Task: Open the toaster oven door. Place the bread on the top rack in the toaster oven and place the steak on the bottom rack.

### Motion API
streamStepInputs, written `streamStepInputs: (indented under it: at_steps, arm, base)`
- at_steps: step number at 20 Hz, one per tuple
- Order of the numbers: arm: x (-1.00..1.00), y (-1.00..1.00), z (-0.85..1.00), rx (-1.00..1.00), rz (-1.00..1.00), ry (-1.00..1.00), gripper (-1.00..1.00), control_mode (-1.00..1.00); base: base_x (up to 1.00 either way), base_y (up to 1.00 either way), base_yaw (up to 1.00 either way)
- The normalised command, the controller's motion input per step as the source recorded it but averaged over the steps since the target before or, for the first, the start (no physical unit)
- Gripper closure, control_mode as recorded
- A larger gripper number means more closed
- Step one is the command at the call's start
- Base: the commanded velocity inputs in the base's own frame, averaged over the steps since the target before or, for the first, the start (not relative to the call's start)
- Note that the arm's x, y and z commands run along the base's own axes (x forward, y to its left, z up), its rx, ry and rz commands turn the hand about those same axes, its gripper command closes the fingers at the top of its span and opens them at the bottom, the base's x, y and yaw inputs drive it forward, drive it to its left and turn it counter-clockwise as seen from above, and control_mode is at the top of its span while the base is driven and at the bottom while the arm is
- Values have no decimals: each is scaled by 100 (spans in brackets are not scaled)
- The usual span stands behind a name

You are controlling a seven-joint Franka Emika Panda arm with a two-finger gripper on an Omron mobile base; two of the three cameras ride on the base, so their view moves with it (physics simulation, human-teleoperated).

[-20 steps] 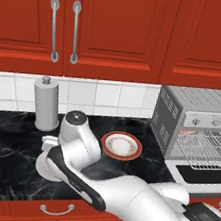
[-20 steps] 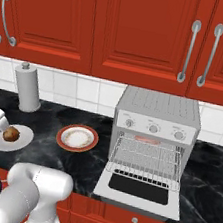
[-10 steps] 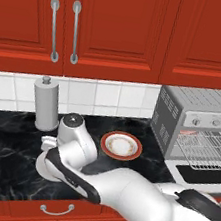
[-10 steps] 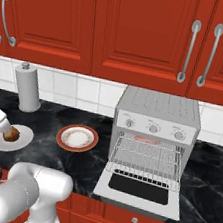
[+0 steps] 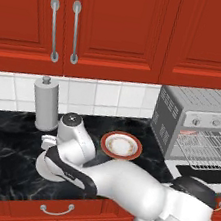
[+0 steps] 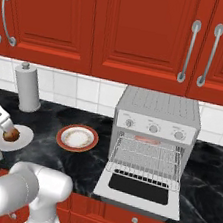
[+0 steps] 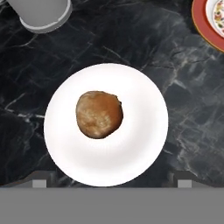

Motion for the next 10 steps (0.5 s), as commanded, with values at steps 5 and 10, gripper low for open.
streamStepInputs:
  at_steps: [5, 10]
  arm:
    - [22, 3, -13, 0, 0, 0, -100, -100]
    - [18, 5, -14, 0, 0, 0, -100, -100]
  base:
    - [0, 0, 0]
    - [0, 0, 0]
